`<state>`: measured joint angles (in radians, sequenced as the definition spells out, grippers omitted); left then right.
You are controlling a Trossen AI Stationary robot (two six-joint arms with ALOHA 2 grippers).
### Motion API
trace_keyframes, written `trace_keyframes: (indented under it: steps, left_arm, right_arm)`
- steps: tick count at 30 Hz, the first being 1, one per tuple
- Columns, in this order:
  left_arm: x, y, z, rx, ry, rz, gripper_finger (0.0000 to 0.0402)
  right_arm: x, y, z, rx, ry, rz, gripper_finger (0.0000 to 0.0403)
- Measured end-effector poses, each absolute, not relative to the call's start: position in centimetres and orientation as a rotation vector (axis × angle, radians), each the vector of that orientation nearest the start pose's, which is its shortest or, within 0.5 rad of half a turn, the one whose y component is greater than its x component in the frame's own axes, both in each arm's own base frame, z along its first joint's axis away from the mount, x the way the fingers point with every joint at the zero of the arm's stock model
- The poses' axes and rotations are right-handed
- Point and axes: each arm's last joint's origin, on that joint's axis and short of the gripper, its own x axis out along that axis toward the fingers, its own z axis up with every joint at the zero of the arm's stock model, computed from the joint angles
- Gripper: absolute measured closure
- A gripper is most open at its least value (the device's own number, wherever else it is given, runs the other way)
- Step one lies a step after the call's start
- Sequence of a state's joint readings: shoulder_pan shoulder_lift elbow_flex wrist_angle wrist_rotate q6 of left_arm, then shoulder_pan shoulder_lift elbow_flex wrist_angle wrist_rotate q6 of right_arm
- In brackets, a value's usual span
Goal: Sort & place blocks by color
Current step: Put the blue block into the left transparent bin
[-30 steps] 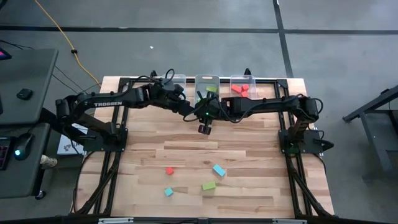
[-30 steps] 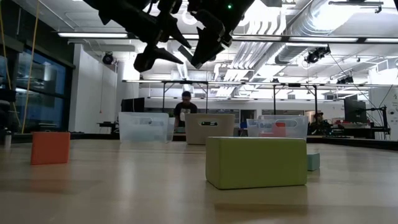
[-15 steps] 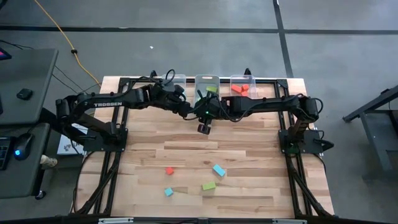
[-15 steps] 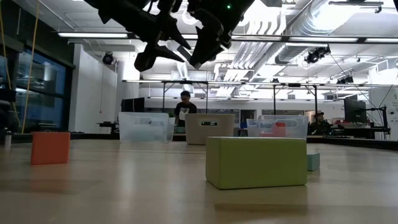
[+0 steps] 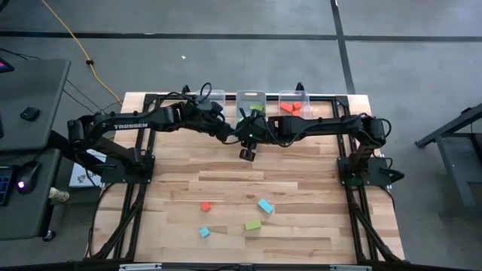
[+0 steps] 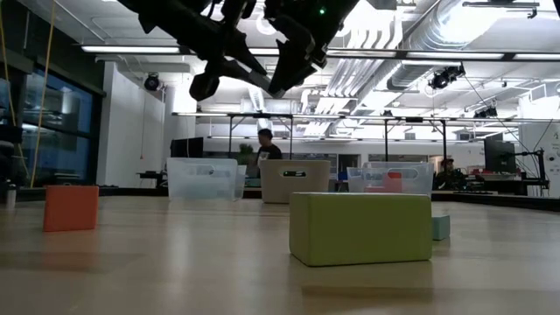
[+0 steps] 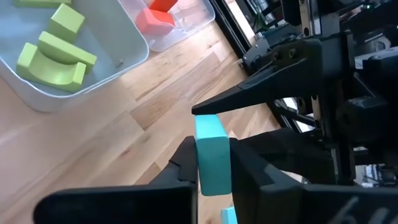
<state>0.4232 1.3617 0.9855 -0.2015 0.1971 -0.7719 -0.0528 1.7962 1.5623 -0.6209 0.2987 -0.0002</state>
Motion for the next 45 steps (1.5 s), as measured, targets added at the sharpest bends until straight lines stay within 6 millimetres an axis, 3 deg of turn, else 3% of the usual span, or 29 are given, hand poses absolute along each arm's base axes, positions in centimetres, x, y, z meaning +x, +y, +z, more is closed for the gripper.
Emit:
trace_keyframes:
  steps: [6, 15, 25, 35, 45]
  left_arm:
    - [27.3, 11.5, 27.5, -0.862, 0.454, 0.406, 0.0387]
    - [27.3, 11.4, 27.5, -0.817, 0.458, 0.406, 0.0389]
    - [26.6, 12.3, 27.1, -0.763, 0.511, 0.446, 0.0389]
    - [24.3, 15.2, 26.3, -0.657, 0.6, 0.581, 0.0389]
    - [20.4, 18.9, 25.4, -0.477, 0.765, 0.792, 0.0384]
  right_arm:
    - [39.4, -2.9, 29.2, -0.121, 0.84, -0.351, 0.0225]
    - [39.4, -3.0, 29.2, -0.029, 0.824, -0.375, 0.0213]
    - [38.9, -3.4, 30.0, 0.051, 0.816, -0.398, 0.0156]
    - [38.3, -3.5, 34.2, 0.071, 0.796, -0.454, 0.0151]
    - [38.0, -3.4, 35.0, 0.159, 0.794, -0.493, 0.0151]
